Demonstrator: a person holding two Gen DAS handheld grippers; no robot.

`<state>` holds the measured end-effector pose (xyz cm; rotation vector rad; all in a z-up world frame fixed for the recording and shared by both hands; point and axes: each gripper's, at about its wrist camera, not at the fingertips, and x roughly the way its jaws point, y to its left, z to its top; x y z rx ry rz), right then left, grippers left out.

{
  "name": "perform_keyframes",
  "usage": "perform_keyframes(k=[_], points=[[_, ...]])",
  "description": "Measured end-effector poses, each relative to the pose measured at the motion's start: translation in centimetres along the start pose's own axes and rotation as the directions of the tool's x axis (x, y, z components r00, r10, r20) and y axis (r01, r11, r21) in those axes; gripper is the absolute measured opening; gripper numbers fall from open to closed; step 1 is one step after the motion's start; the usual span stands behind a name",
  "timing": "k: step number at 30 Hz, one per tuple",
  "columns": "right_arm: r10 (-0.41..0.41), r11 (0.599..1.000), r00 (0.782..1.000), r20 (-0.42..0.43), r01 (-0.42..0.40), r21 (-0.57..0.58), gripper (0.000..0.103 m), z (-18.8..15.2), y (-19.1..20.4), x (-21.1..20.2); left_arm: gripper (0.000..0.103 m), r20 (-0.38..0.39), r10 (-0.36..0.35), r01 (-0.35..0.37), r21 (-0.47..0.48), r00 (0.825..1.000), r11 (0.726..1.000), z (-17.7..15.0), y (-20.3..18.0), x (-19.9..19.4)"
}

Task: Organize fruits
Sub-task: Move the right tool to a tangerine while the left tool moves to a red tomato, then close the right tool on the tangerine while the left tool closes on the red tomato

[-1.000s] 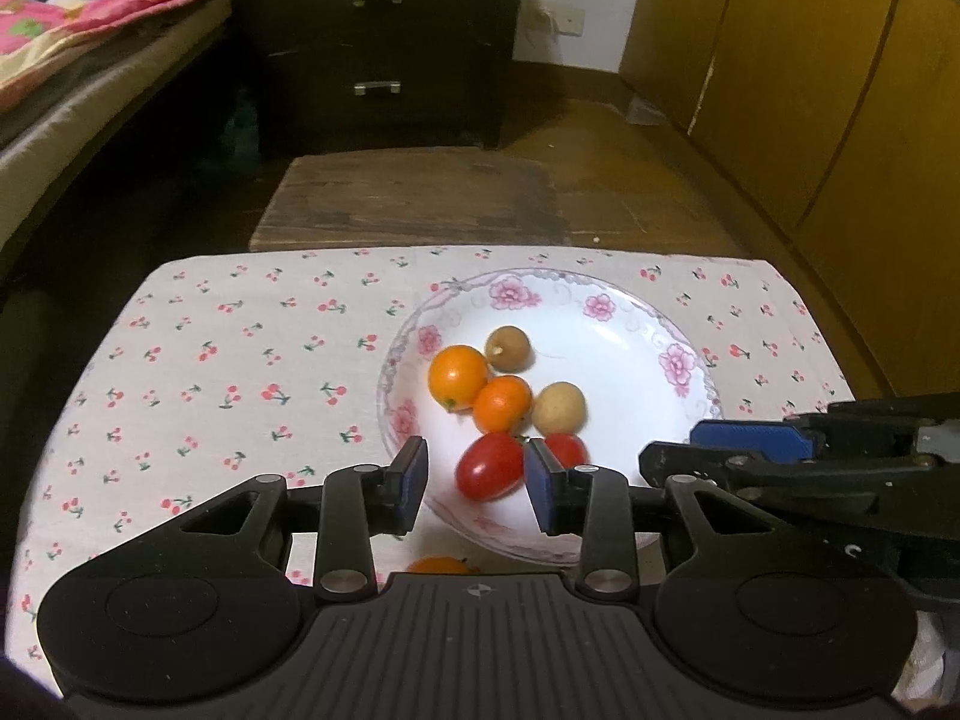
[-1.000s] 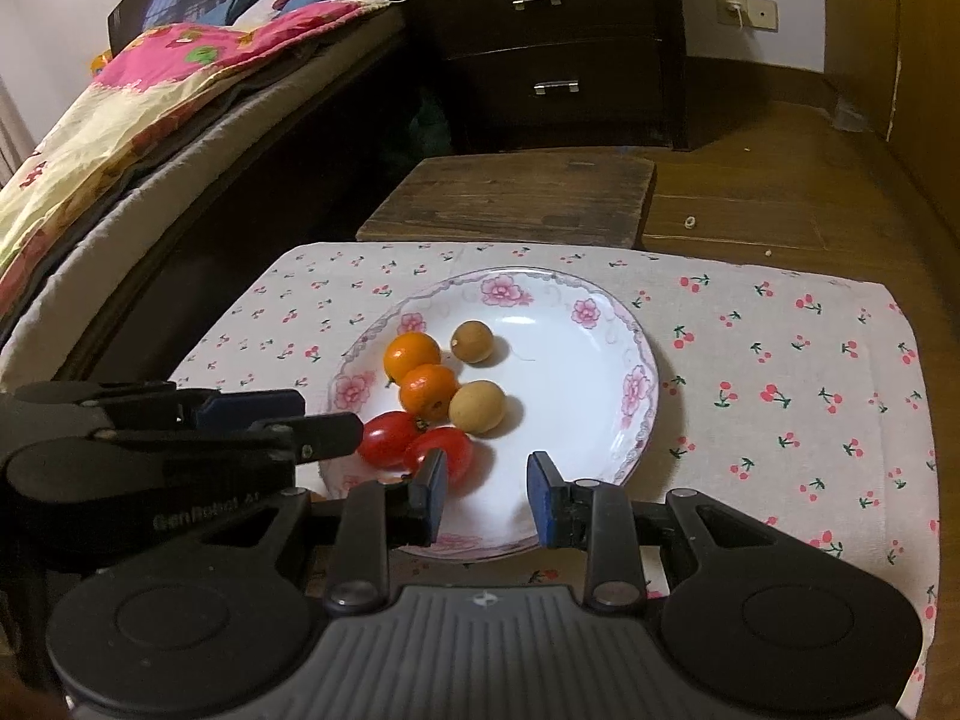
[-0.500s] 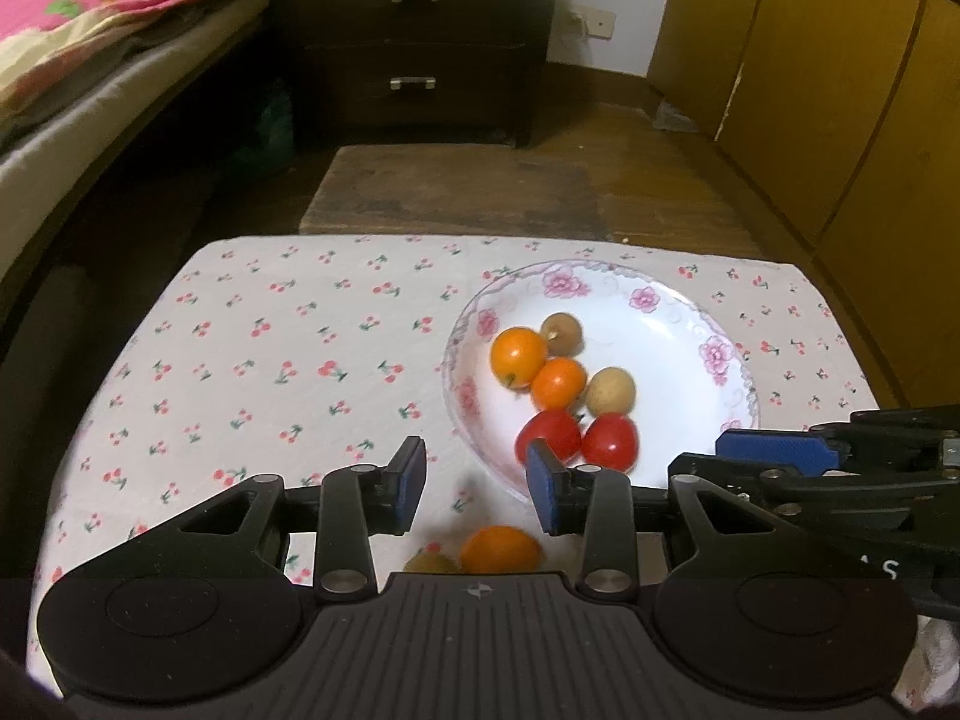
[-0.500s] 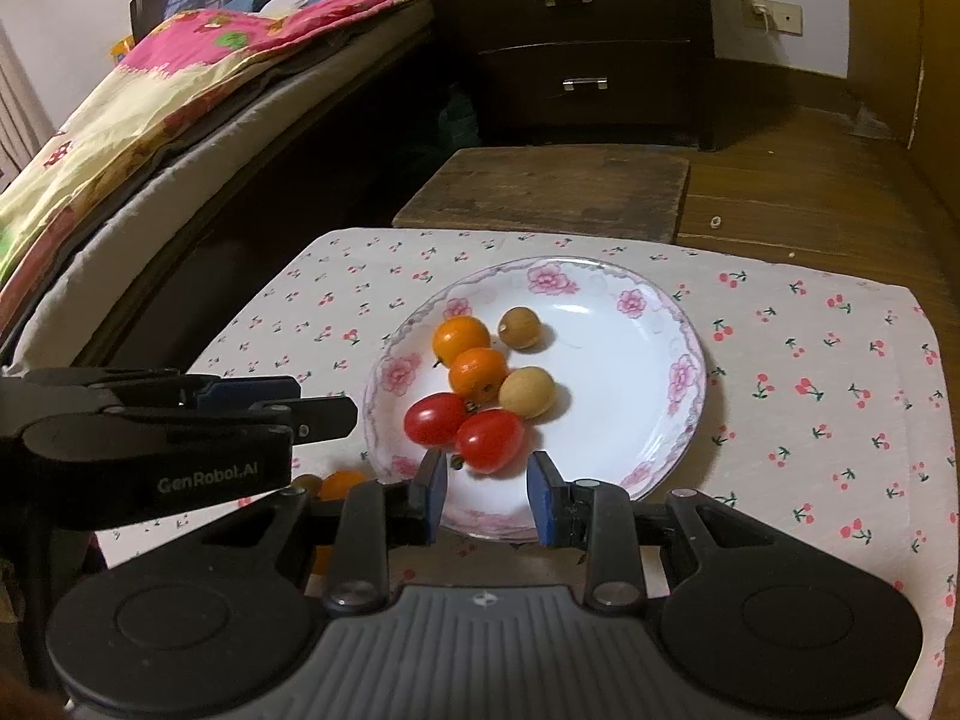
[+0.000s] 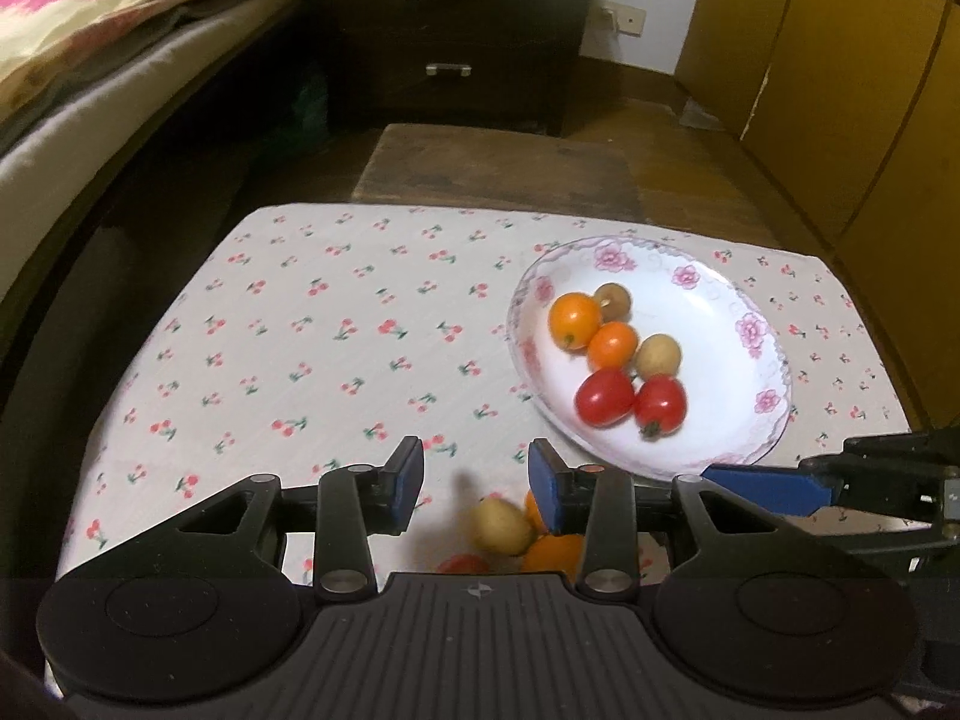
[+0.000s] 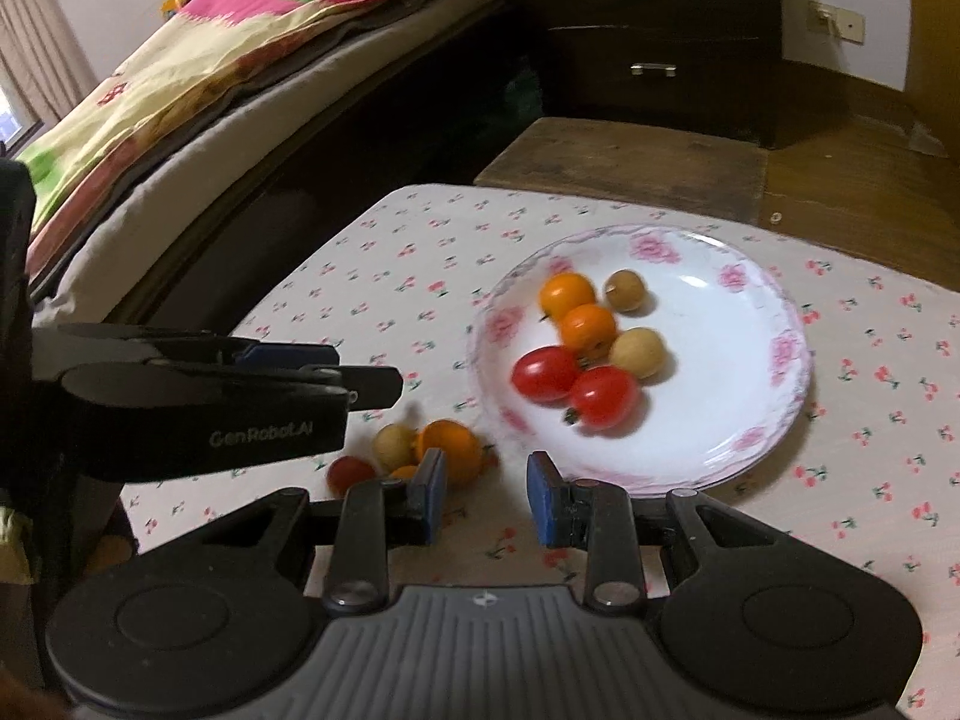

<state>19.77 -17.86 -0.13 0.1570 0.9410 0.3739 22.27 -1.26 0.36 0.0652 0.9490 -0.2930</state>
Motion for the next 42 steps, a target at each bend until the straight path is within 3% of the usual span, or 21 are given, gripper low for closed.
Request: perform_keyframes(k=[10, 32, 42], points=[[0.039, 0.999, 0.998, -0.049, -0.039, 0.011, 0.031, -0.7, 1.9, 2.3, 0.049, -0.01, 0.003, -0.003, -0.025, 1.0, 1.0, -0.9, 1.6, -0.7], [-0.012, 0.999, 0.991, -0.132, 0.017, 0.033, 0.034, 0.1, 3.1, 6.5, 0.054, -0.036, -0.01, 0.008, -0.047, 0.999, 0.999, -1.3, 2.9, -0.4], [-0.021, 0.999, 0.994, -0.103, 0.024, 0.03, 0.034, -0.9, 1.9, 4.6, 0.057, -0.07, -0.013, 0.011, -0.021, 0.997, 1.0, -2.0, 2.1, 0.2]])
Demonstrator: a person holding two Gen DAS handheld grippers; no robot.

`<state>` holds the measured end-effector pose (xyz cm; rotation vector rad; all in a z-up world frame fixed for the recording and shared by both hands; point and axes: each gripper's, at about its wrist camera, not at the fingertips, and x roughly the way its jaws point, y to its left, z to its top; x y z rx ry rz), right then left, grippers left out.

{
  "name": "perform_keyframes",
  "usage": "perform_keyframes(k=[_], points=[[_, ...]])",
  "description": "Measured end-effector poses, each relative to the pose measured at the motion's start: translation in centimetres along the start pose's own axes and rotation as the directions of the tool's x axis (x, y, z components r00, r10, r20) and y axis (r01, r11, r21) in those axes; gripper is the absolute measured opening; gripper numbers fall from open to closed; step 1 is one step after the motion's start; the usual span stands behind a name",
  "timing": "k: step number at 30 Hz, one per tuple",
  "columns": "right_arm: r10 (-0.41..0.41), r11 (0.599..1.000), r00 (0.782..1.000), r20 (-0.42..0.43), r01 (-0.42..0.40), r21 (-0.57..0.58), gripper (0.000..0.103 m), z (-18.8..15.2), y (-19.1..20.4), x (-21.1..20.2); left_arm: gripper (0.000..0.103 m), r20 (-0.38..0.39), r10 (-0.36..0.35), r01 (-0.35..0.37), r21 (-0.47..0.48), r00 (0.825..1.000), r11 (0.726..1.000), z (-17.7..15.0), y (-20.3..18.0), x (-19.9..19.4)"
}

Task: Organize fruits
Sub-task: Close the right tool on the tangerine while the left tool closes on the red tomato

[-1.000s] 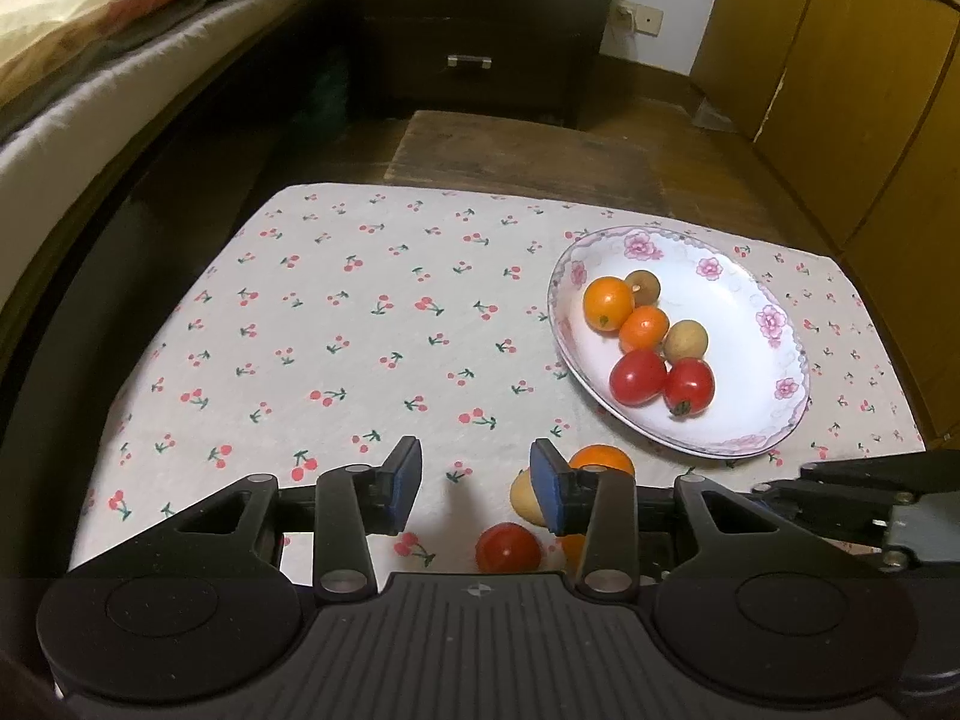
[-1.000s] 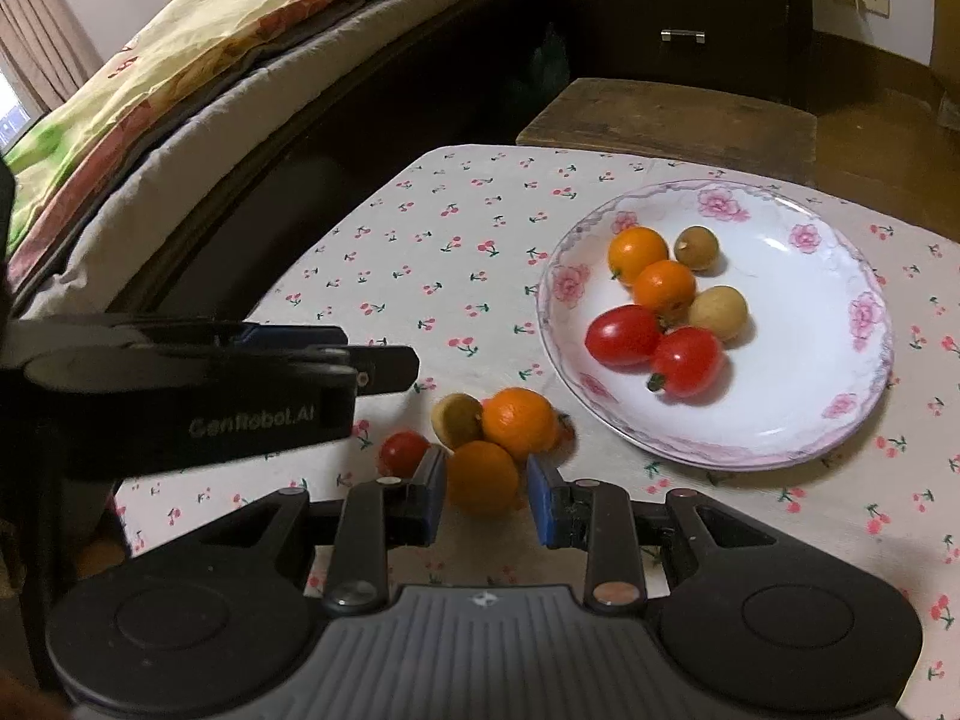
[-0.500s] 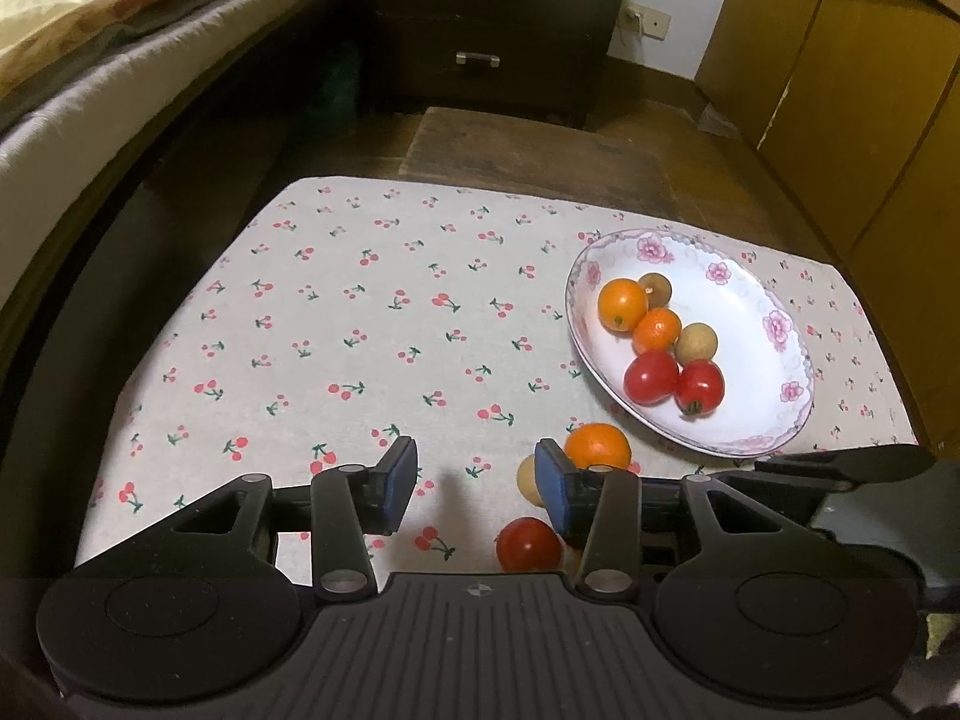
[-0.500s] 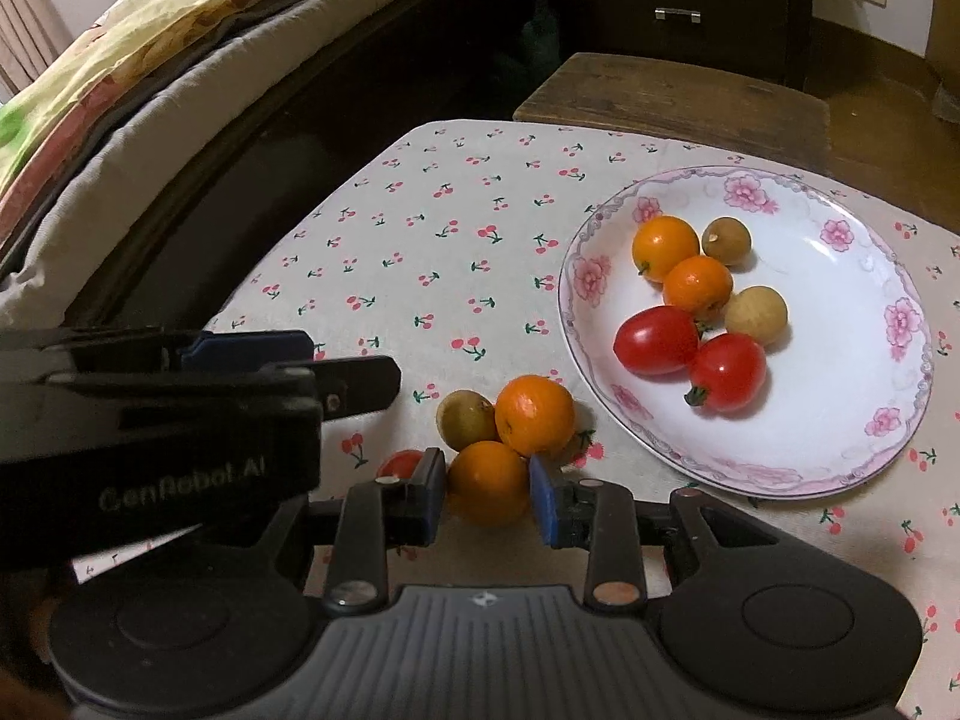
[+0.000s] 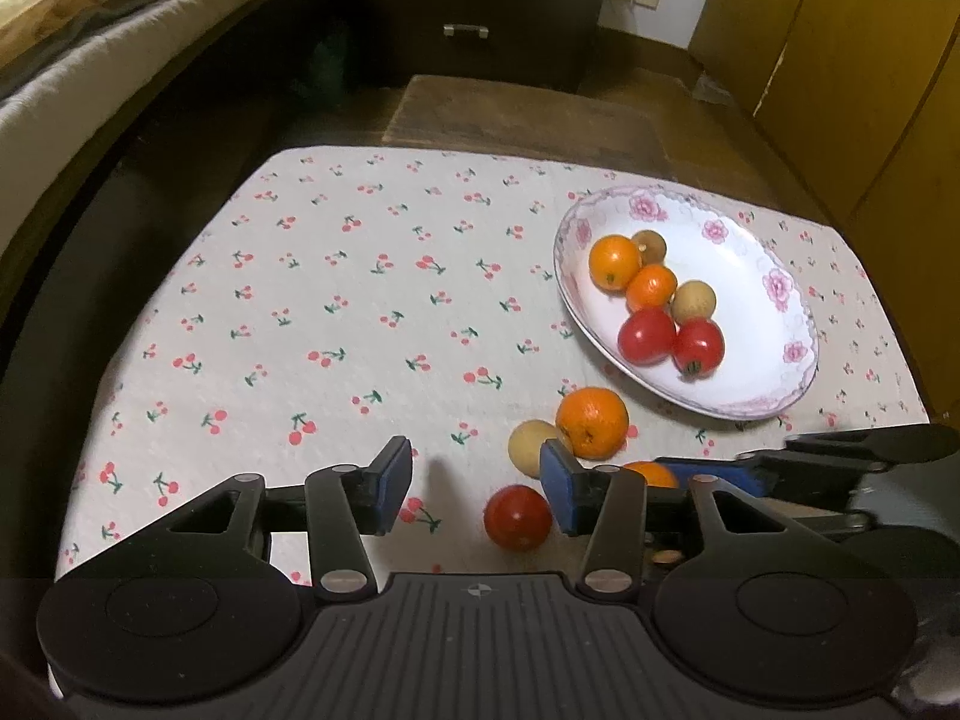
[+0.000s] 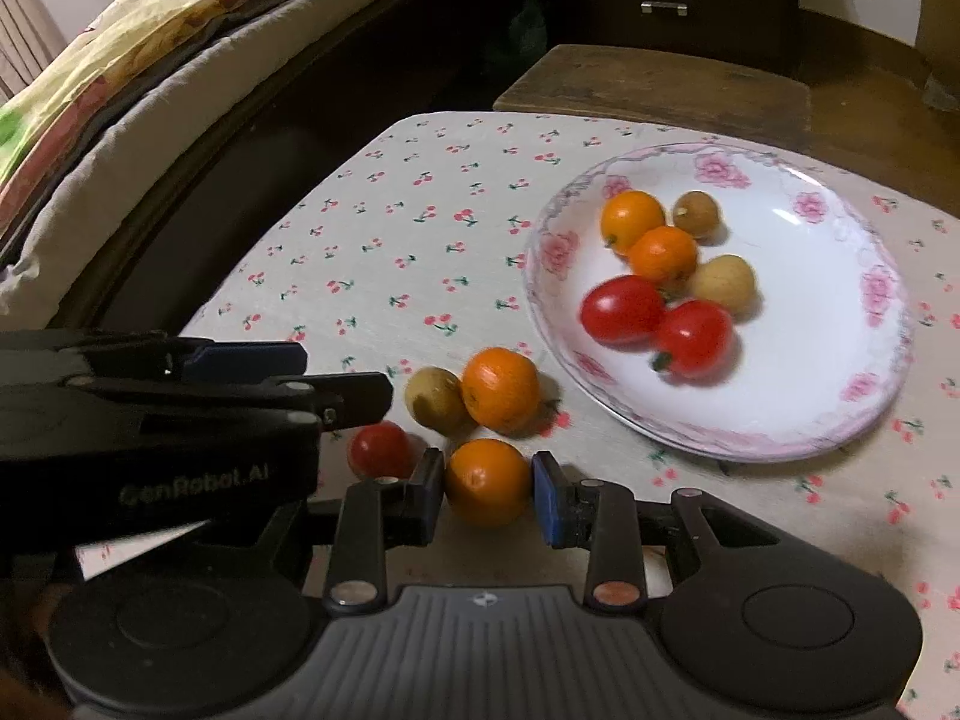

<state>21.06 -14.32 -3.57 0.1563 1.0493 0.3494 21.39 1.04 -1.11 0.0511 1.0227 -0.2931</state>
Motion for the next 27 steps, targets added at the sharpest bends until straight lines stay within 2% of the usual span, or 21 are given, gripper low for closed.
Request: perform_keyframes(k=[12, 13, 19, 27], points=[[-0.027, 1.0, 1.0, -0.001, 0.027, 0.005, 0.034, -2.5, -2.3, -3.5, 0.049, -0.063, -0.009, 0.01, 0.009, 0.998, 1.0, -1.0, -1.4, 1.6], [-0.026, 1.0, 1.0, 0.001, 0.026, 0.005, 0.034, -2.5, -2.3, -3.6, 0.045, -0.066, -0.007, 0.007, 0.008, 0.998, 1.0, -1.0, -1.5, 1.8], [-0.014, 1.0, 1.0, -0.001, 0.014, 0.011, 0.033, -2.7, -2.7, -3.6, 0.036, -0.079, -0.008, 0.009, 0.013, 0.997, 1.0, -1.1, -1.9, 2.2], [-0.013, 1.0, 1.0, -0.009, 0.013, 0.023, 0.033, -2.8, -3.2, -3.1, 0.035, -0.079, -0.014, 0.015, 0.01, 0.997, 1.0, -1.1, -2.0, 2.3]])
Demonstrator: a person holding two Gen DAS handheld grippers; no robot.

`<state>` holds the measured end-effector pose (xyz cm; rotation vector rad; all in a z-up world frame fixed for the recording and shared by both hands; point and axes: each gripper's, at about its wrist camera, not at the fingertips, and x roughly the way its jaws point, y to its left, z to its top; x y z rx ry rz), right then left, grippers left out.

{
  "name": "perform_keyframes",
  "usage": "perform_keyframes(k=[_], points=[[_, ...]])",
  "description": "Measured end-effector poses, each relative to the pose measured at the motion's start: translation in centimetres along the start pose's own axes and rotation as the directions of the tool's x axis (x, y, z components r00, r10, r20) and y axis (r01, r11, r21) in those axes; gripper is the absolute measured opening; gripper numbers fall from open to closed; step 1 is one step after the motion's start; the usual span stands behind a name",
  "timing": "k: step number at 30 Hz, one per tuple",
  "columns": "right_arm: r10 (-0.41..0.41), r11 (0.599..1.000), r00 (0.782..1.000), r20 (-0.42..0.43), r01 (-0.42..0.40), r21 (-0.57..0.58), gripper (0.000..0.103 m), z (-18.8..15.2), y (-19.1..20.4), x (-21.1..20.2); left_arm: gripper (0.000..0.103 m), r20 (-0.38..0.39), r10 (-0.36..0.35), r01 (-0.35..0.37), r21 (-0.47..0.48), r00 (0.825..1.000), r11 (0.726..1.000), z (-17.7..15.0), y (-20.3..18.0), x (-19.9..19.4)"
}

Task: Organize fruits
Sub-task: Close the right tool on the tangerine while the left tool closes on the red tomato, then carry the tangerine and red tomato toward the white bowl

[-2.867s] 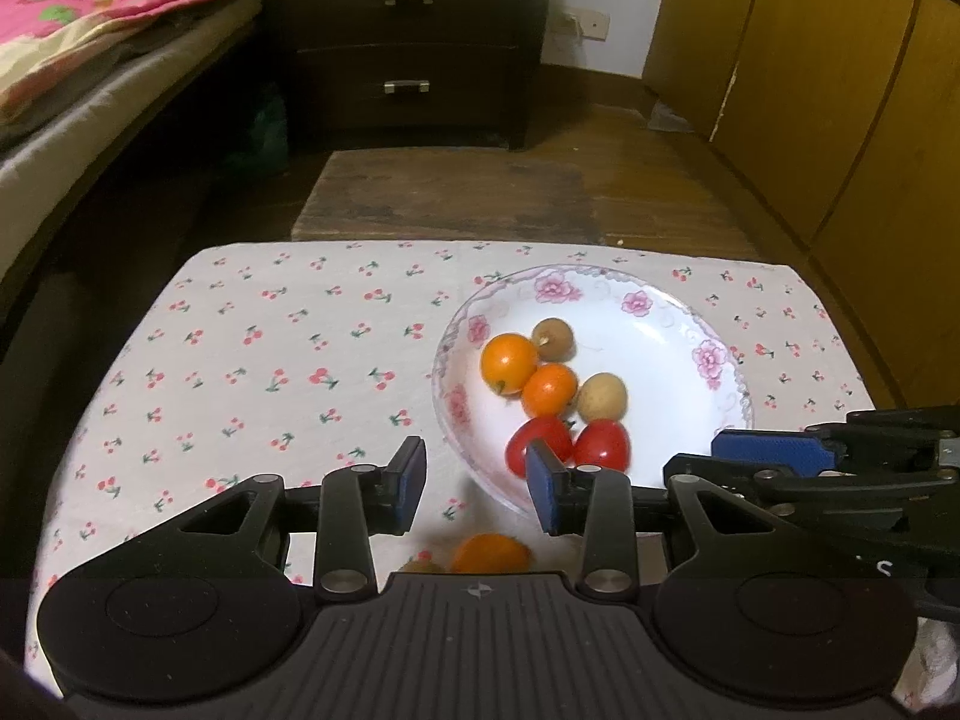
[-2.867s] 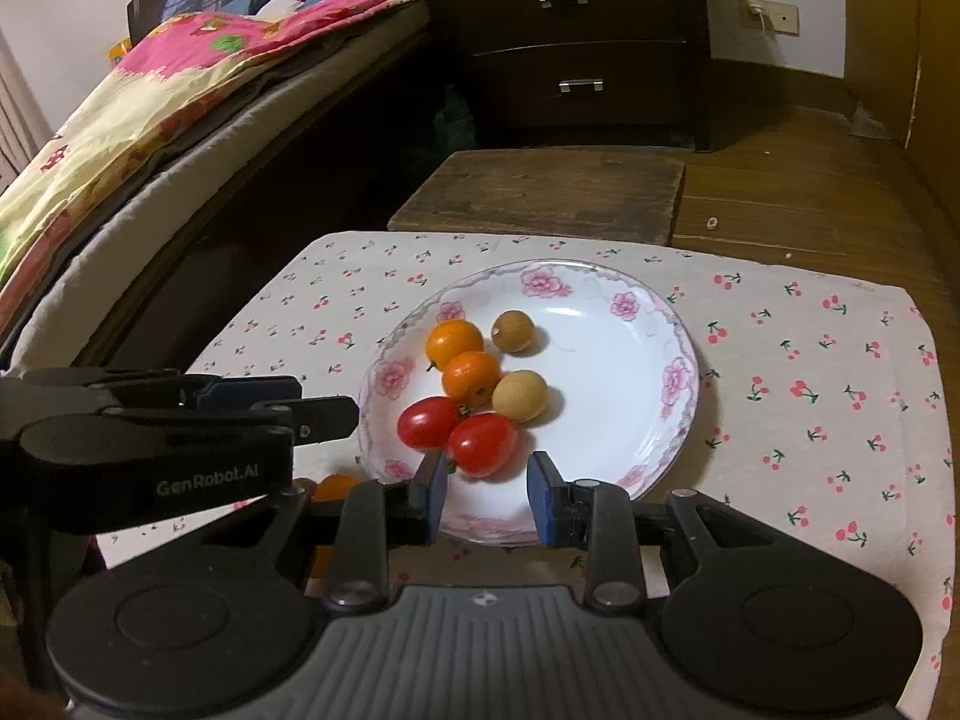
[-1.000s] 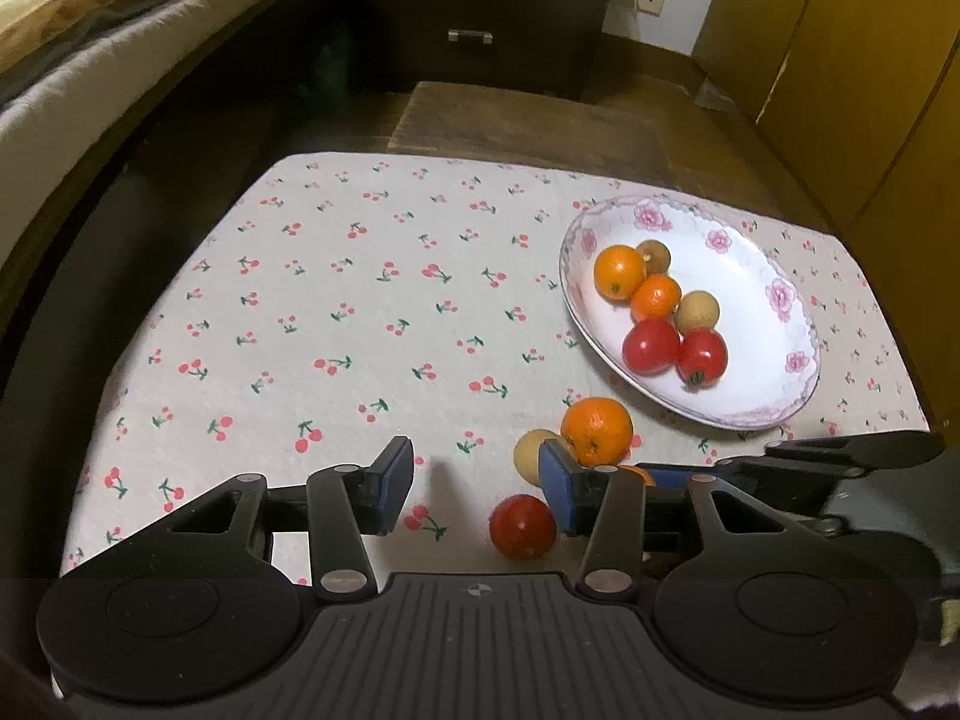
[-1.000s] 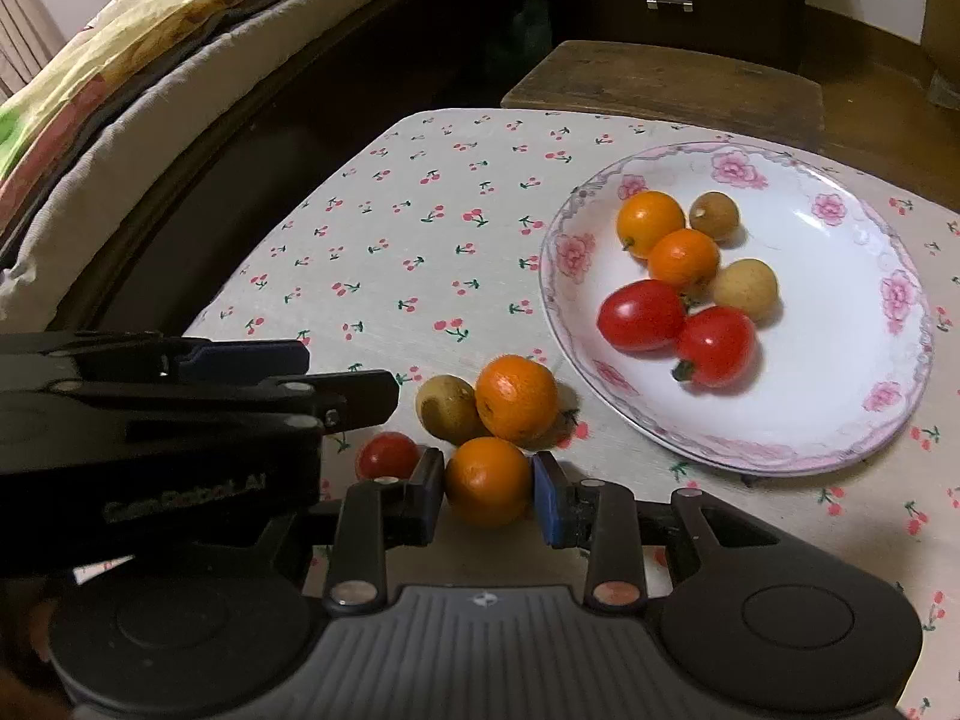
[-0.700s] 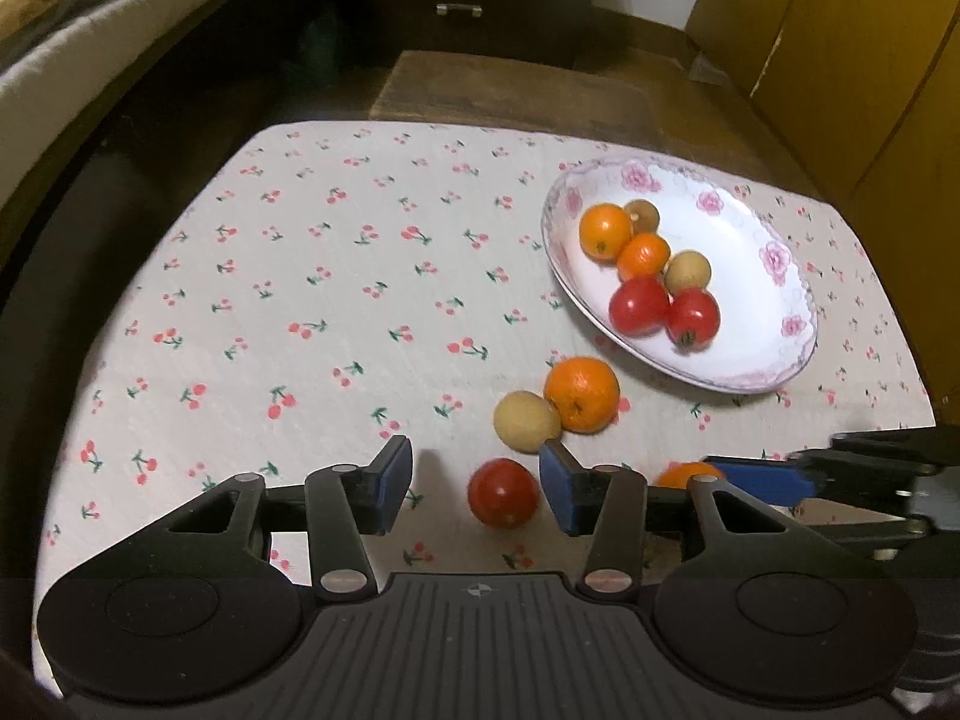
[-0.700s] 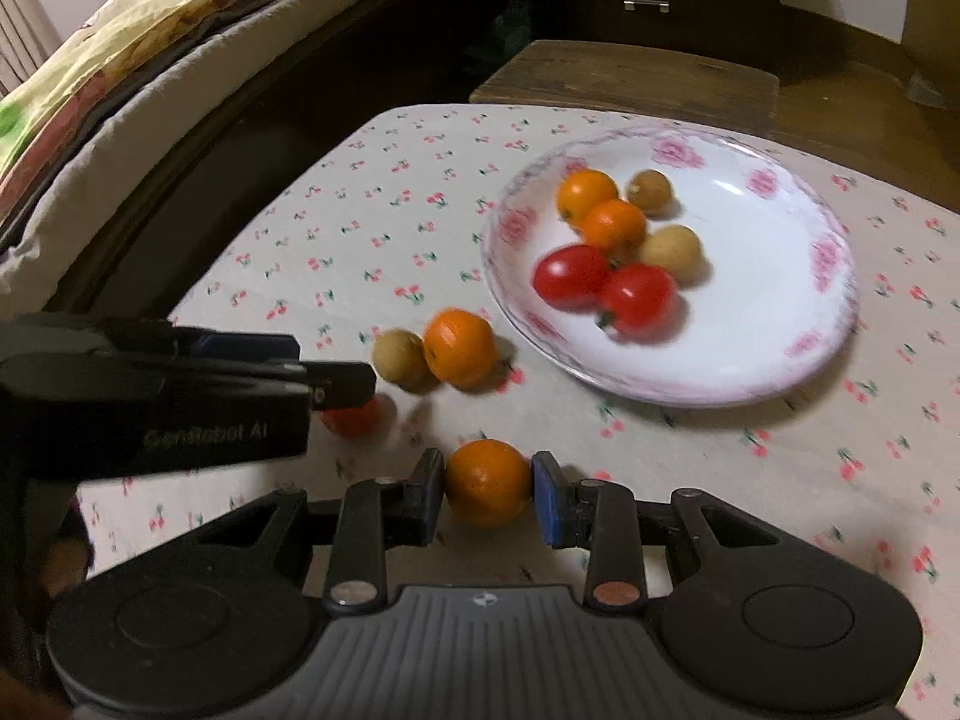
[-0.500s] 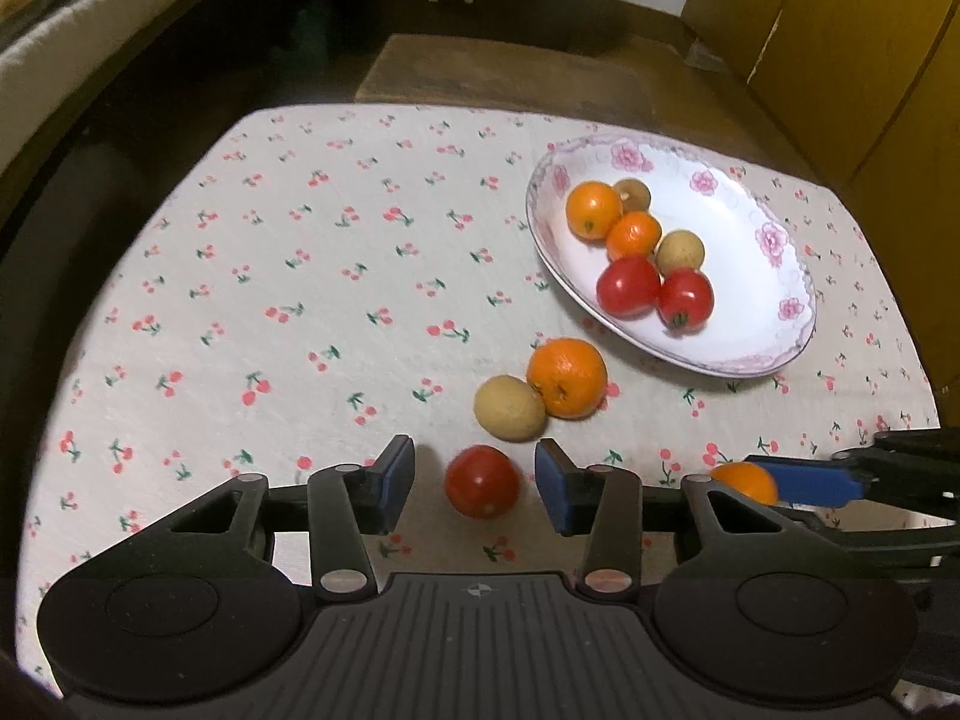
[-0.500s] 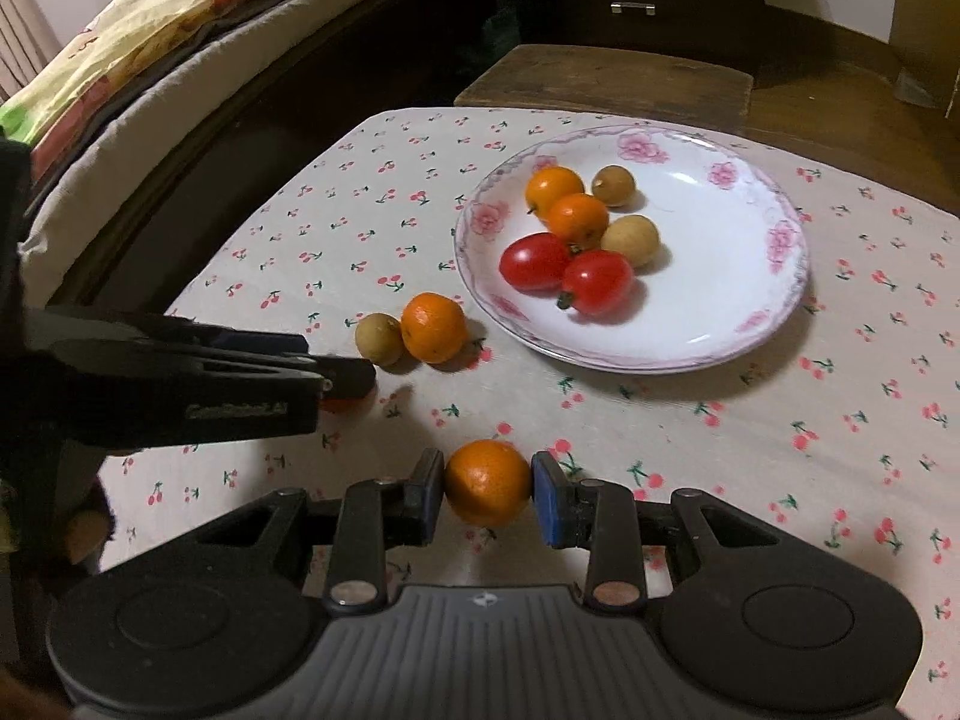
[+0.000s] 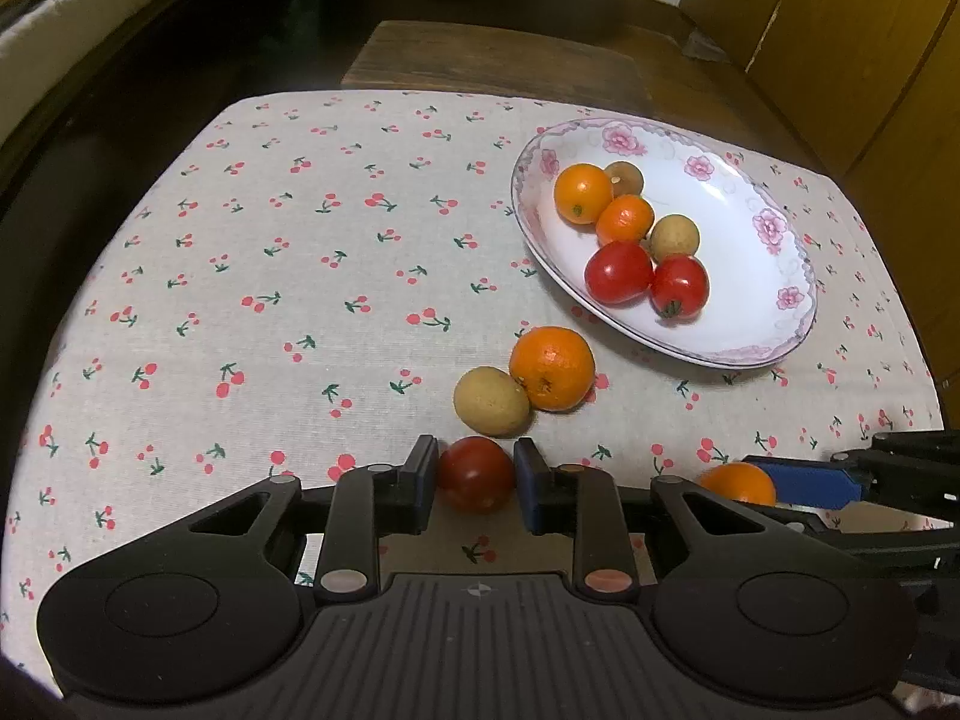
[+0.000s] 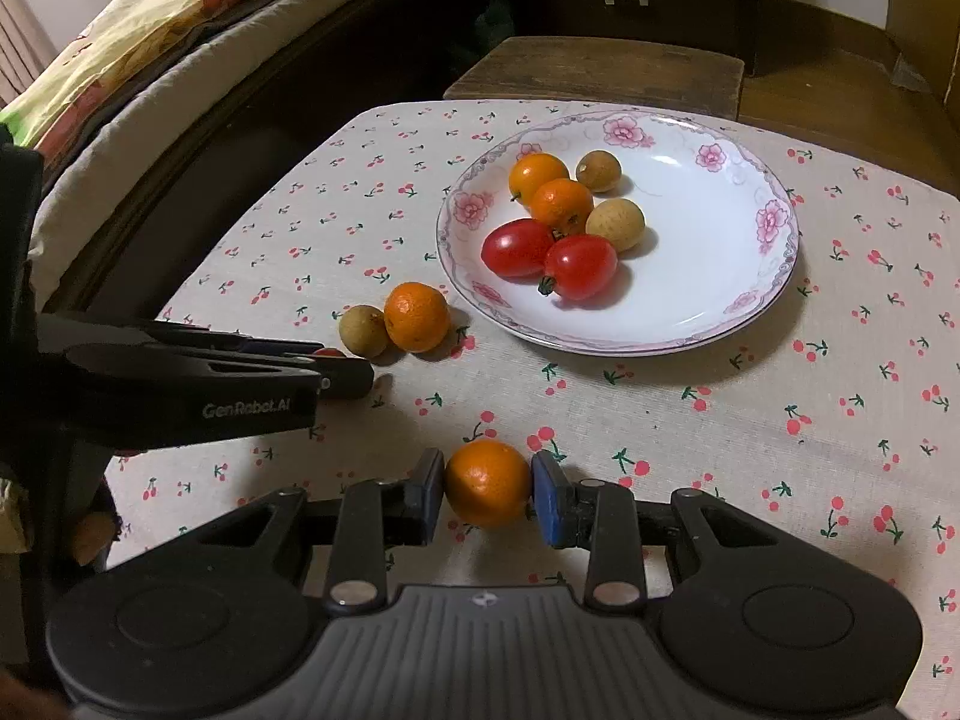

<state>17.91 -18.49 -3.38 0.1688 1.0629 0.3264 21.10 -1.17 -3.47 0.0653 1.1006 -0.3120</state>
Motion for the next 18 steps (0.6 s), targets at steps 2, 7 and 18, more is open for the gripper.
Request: perform_keyframes(k=[2, 7, 18], points=[[0.0, 1.0, 1.0, 0.002, 0.0, -0.001, 0.034, 0.0, 0.0, 0.0, 0.035, -0.002, -0.002, 0.002, 0.001, 1.0, 1.0, -0.1, 0.0, -0.1], [0.009, 1.0, 1.0, 0.001, -0.009, -0.007, 0.034, 0.0, 0.2, 0.0, 0.035, -0.005, -0.005, 0.005, -0.008, 1.0, 1.0, -0.6, 0.2, -0.5], [-0.005, 1.0, 1.0, -0.01, 0.005, -0.029, 0.034, -0.5, 0.6, 0.0, 0.035, -0.009, 0.008, -0.008, 0.021, 1.0, 1.0, -2.4, -0.2, -1.5]])
